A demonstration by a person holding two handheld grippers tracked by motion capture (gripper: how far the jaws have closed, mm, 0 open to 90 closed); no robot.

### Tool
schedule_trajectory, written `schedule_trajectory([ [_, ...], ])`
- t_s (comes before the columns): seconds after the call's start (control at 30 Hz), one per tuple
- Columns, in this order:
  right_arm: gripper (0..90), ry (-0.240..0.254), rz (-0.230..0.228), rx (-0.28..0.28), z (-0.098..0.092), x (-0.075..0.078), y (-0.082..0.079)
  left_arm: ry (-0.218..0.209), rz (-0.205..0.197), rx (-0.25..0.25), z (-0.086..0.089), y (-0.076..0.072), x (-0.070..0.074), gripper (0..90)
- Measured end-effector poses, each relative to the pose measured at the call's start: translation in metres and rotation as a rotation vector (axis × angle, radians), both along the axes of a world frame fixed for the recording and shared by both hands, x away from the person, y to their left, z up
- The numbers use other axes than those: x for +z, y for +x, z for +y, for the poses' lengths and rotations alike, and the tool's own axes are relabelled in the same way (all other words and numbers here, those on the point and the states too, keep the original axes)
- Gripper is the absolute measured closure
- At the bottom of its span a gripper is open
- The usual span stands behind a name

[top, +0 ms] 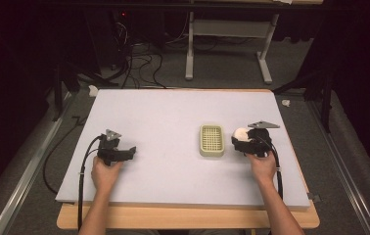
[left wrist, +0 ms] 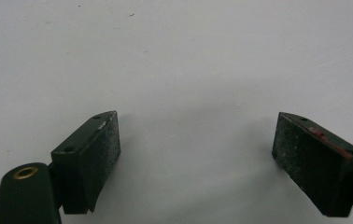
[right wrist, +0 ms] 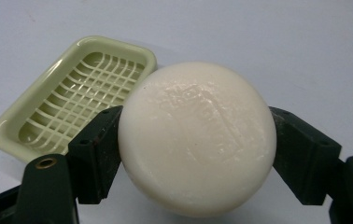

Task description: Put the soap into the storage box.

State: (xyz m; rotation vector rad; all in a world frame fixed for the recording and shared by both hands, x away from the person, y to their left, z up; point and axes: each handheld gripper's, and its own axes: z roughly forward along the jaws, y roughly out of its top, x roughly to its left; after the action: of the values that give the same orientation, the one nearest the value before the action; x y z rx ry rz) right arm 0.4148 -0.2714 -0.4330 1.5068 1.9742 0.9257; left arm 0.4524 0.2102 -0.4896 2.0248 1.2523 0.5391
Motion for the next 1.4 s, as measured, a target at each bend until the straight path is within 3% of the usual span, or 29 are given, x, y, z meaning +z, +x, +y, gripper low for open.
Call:
schedule_trajectory([
  [1.13,24.9,0.048,0.004,0.181,0.045,0.019,-0.004,-0.002,0.001,0.000,0.000,0.000,0.000,15.7],
  [1.4,24.9,0.035,0.010,0.217,0.060,0.021,0.000,-0.002,0.001,0.000,0.000,0.000,0.000,15.7],
])
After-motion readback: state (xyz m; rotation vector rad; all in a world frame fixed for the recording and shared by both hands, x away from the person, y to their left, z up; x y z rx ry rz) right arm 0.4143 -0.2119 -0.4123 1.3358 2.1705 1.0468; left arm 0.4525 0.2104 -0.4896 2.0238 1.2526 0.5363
